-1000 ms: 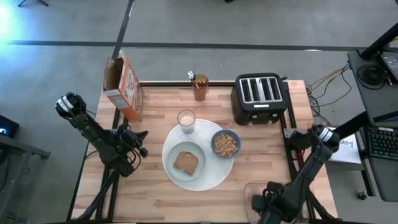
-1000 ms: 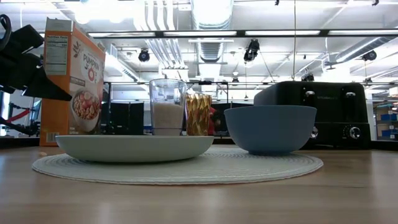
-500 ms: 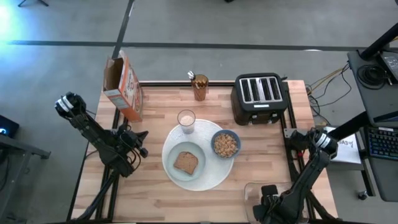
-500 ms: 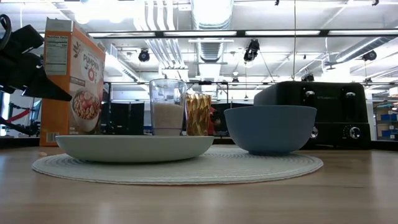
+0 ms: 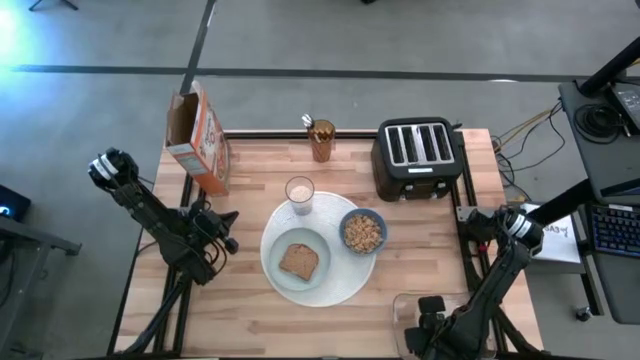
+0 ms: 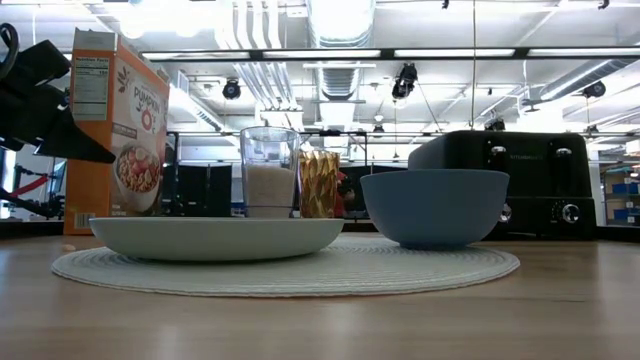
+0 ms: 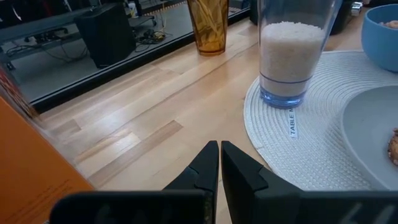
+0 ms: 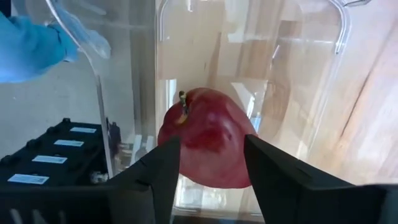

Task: Arrange a breakfast setting
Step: Put the apple on the placemat

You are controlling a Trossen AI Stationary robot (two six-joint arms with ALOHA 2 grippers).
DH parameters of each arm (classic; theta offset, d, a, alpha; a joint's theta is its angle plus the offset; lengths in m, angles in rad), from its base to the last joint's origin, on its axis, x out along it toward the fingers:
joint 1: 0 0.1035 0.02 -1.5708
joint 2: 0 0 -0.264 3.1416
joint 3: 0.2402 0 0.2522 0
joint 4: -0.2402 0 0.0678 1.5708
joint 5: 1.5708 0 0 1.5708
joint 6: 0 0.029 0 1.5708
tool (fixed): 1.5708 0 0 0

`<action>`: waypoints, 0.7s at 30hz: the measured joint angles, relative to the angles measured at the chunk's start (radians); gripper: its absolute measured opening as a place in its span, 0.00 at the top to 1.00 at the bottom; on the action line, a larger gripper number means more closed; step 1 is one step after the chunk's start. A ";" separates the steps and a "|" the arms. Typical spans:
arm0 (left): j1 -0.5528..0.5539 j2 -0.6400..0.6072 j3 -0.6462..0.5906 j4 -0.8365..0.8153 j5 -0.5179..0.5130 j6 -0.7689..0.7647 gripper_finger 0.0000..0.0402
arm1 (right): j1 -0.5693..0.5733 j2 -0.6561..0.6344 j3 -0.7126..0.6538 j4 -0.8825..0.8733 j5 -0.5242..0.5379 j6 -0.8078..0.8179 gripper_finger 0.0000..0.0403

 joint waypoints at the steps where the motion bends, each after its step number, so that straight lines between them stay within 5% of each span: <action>1: 0.000 0.000 0.000 0.001 0.000 0.001 1.00 | 0.000 0.000 0.000 0.000 0.000 0.000 0.56; 11: 0.000 0.000 0.000 0.102 0.002 0.003 1.00 | 0.027 -0.001 0.001 0.007 0.002 -0.016 0.40; 21: 0.000 0.000 0.000 0.132 0.025 0.013 1.00 | 0.058 0.011 -0.012 0.006 0.037 -0.204 0.36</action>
